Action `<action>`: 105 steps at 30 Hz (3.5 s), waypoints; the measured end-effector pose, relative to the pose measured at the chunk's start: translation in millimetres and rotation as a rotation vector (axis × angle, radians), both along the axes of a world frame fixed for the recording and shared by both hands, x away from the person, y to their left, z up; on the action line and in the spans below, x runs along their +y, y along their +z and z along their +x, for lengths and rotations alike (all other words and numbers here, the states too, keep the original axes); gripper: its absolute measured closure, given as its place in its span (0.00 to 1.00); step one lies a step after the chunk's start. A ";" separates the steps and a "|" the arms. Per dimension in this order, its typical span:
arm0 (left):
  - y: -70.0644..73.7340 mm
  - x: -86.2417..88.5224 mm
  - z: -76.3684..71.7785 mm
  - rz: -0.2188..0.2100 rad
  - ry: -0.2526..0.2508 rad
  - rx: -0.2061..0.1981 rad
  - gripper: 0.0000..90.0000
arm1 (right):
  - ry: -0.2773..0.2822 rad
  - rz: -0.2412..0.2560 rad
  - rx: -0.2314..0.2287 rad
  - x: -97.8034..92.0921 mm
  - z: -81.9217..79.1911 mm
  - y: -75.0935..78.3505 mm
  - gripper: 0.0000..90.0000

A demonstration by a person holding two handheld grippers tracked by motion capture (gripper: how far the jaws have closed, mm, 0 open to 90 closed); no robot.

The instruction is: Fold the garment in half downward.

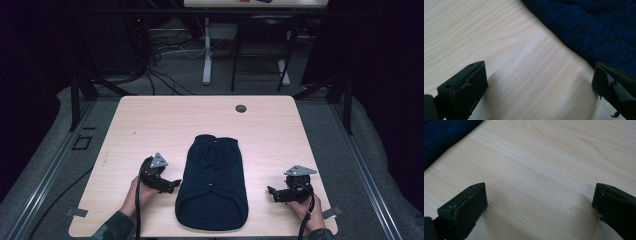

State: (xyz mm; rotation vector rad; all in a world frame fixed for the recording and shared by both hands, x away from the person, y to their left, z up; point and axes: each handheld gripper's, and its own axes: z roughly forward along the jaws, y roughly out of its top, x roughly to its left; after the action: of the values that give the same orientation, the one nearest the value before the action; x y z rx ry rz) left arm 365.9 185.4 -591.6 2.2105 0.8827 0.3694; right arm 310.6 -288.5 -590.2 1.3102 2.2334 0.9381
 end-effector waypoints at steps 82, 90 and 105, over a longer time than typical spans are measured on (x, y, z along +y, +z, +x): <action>37.1 -52.0 89.5 -0.110 0.014 0.094 0.00 | 0.222 0.112 0.138 108.8 114.3 47.6 0.00; 27.8 -68.0 108.9 -0.048 0.019 0.135 0.01 | 0.186 0.092 0.206 124.4 144.2 37.6 0.00; 17.7 -84.1 121.5 0.041 0.019 0.149 0.04 | 0.146 0.033 0.248 131.6 161.6 26.1 0.05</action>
State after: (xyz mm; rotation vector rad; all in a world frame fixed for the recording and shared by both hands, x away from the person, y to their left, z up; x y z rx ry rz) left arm 487.4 101.3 -573.8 2.2918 0.9836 0.2358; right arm 472.2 -156.9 -564.1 1.3581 2.5409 0.9085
